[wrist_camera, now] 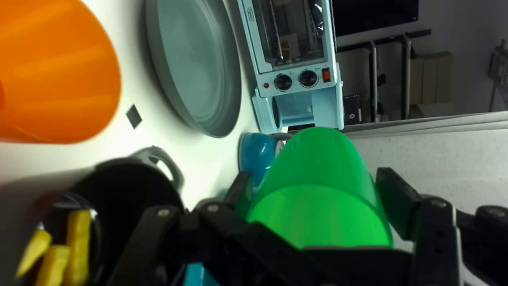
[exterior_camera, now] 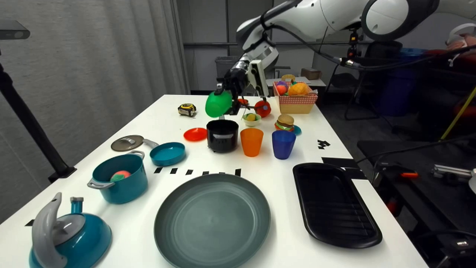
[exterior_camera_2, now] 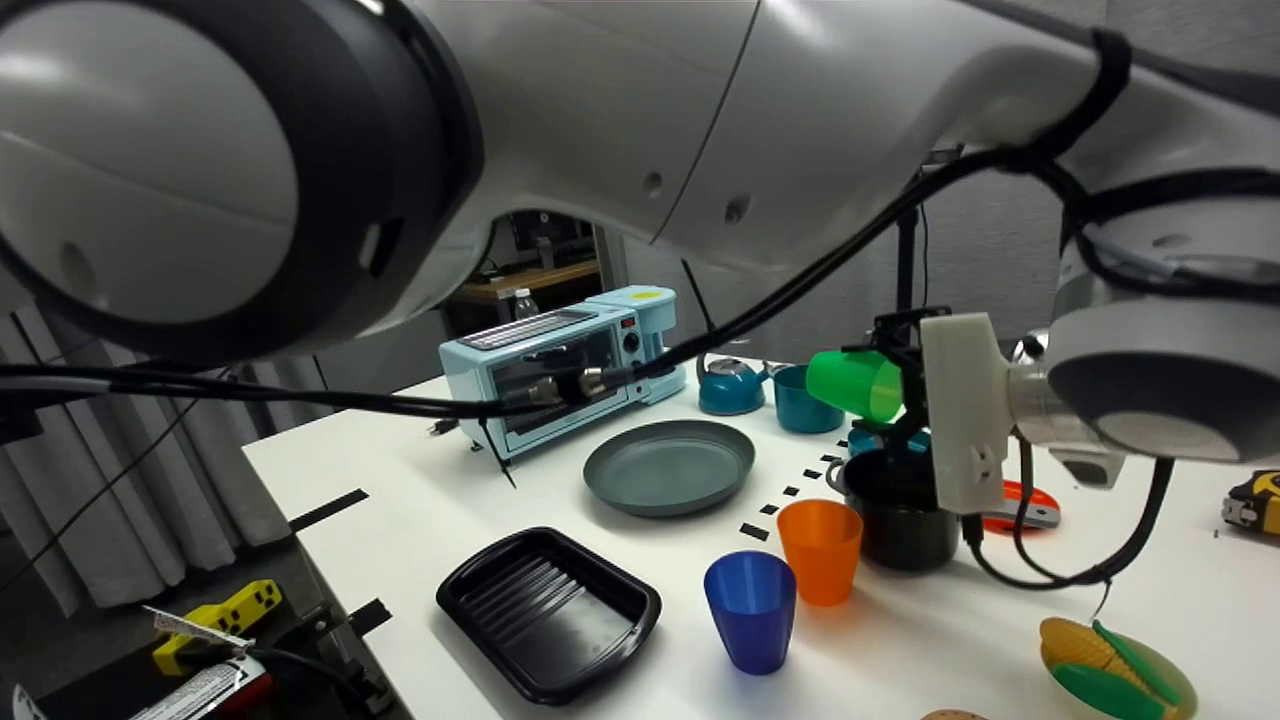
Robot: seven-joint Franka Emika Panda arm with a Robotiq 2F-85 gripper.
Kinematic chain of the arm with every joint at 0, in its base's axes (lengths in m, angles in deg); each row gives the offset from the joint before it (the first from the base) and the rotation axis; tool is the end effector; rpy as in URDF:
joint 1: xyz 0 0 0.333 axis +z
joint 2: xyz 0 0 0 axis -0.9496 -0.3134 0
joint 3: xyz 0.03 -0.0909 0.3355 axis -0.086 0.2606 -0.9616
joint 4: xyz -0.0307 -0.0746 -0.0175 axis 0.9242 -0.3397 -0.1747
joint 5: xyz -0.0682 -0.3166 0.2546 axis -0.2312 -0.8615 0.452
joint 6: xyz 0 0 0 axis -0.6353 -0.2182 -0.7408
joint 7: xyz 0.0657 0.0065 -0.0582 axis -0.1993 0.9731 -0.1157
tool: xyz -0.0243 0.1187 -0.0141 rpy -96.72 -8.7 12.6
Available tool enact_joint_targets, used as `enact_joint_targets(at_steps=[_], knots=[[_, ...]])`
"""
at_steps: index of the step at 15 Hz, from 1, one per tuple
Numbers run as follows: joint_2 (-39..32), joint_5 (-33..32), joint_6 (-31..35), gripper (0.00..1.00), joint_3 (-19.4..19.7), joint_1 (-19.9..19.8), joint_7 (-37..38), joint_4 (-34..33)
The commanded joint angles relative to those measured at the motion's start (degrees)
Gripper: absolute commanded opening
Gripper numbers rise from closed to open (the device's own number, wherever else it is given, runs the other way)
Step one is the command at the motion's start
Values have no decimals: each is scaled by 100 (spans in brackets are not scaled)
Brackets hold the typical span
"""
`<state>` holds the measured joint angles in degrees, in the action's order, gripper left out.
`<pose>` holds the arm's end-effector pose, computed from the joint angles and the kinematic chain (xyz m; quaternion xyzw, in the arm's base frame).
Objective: Pour the things in the green cup into the pot
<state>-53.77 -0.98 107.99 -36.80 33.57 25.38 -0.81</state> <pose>0.6734 -0.3913 0.1713 -0.7736 0.1726 -0.0186 0.6094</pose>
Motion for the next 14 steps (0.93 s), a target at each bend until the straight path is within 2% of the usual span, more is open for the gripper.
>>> enact_joint_targets(at_steps=[1, 4, 7, 11, 14], knots=[[774, -173, 40, 55, 129, 137, 55, -23], [1285, -322, 61, 55, 213, 226, 118, -116], [1791, -769, 266, 55, 502, 490, 187, -60], [2473, -1431, 946, 55, 866, 1085, 39, 398], [2950, -2023, 1646, 55, 1119, 1712, -65, 917]])
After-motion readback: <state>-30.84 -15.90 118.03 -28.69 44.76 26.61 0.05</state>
